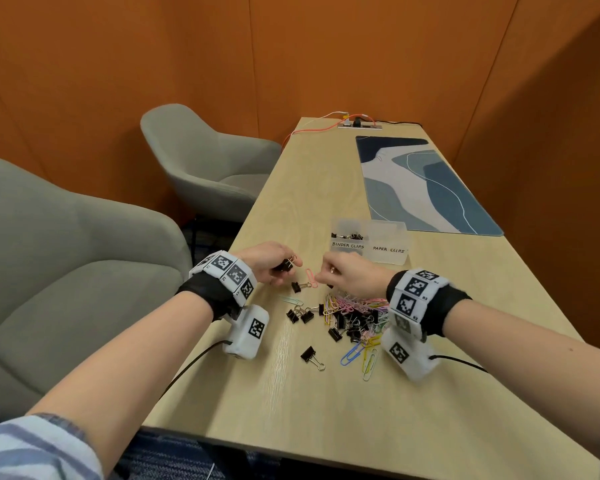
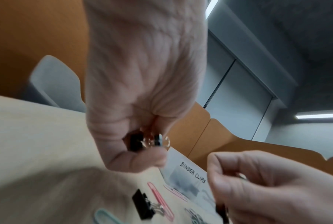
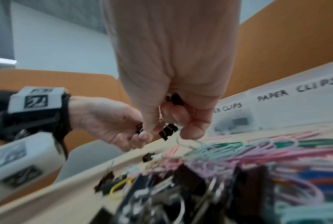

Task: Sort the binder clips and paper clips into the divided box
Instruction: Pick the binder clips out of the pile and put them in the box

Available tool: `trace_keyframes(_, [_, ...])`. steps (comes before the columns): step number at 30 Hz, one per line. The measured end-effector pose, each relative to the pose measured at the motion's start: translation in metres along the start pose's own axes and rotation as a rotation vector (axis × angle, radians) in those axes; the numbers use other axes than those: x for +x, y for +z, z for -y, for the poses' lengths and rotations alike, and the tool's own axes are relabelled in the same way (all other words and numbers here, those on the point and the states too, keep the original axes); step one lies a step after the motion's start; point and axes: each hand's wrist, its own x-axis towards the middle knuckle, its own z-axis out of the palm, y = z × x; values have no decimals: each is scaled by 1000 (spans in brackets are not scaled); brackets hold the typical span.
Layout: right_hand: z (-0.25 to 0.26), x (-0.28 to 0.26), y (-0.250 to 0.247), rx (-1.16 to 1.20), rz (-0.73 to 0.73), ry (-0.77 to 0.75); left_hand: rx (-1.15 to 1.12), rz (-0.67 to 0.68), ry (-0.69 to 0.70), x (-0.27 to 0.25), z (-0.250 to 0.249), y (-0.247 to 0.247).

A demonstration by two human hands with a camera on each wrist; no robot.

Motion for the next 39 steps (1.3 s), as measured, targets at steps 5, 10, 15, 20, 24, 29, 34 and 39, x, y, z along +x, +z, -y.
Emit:
trace_keyframes(5, [-17, 3, -26, 140, -38, 147, 431, -76, 86, 6, 1, 5])
trace_keyframes(10, [-32, 20, -57, 458, -168, 302, 895, -68, 147, 8, 5, 8])
trace_keyframes(15, [-31, 49, -78, 488, -215, 408, 953, 4, 128, 8, 4, 15])
trace_keyframes(20, [-33, 65, -79, 315, -99, 514, 1095, 6, 118, 11, 6, 20])
trace_keyframes(24, [-30, 67, -81, 386, -63, 577, 1199, 9, 122, 10, 3, 24])
trace_keyframes(29, [-29, 60, -80, 474, -80, 539, 1152, 19, 78, 0, -13, 20])
trace_keyframes(34, [-29, 36, -82, 432, -264, 414, 933, -45, 133, 1, -63, 17])
trace_keyframes(39, [-32, 4, -73, 475, -303, 355, 852, -127, 202, 33, -100, 33])
